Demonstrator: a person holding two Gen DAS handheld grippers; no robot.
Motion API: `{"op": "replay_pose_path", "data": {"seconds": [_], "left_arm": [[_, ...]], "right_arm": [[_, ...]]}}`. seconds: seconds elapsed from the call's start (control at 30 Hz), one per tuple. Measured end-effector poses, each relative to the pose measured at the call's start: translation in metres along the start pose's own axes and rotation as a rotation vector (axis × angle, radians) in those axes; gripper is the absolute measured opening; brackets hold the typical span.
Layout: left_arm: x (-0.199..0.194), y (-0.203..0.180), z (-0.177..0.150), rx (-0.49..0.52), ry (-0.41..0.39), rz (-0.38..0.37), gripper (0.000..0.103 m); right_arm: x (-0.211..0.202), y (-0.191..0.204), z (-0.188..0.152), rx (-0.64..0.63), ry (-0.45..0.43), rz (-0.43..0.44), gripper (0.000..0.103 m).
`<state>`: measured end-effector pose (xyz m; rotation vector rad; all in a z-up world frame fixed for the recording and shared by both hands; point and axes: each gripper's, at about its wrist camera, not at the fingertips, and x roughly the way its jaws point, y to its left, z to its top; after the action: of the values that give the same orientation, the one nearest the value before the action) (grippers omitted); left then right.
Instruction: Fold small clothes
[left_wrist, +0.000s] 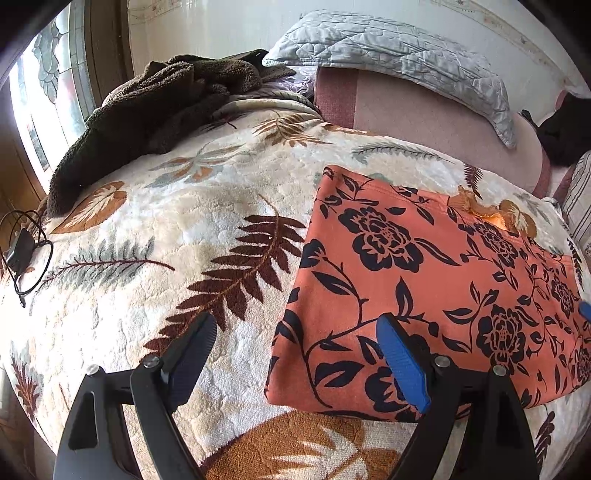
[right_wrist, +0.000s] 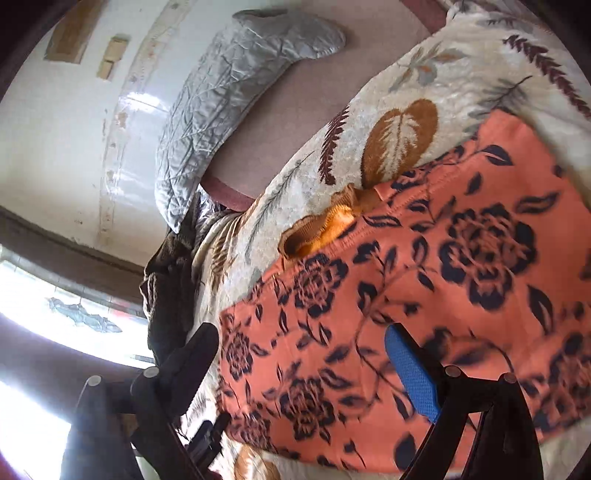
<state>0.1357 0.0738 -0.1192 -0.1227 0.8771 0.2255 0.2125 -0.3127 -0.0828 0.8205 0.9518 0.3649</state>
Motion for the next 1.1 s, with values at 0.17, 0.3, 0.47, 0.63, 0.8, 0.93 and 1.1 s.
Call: {"op": "replay_pose_path", "data": {"seconds": [0.17,0.3,0.47,0.63,0.8,0.93,1.1], "left_arm": [[-0.012,0.001,-0.009,0.016,-0.045,0.019,0.089],[-0.023,-0.005,-0.011,0.013,-0.042,0.018,0.089],[-0.037,-0.039,-0.008,0.047,-0.02,-0.039,0.089],[-0.031,-0.077,-0.009,0.072,0.032,-0.067,0.089],[-0.027,-0.104,-0.011,0.121,0.044,-0.052,0.089],[-0.028,-0.111,-0.011,0.133,0.045,-0.046,0.089],[-0.028,-0.118,-0.01,0.144,0.037,-0.037,0.089]], "right_arm": [[-0.06,-0.055,-0.081,0.052,0.01,-0.006,0.093],[-0.09,-0.116,-0.097,0.267,-0.08,-0.002,0.094],[-0.105,-0.165,-0.065,0.473,-0.18,0.049,0.094],[-0.096,-0.17,-0.047,0.47,-0.177,0.031,0.088],[-0.083,-0.162,-0.047,0.417,-0.153,-0.009,0.072],[-0.081,-0.155,-0.046,0.373,-0.169,-0.041,0.072],[-0.083,-0.144,-0.043,0.288,-0.172,-0.098,0.055]]}}
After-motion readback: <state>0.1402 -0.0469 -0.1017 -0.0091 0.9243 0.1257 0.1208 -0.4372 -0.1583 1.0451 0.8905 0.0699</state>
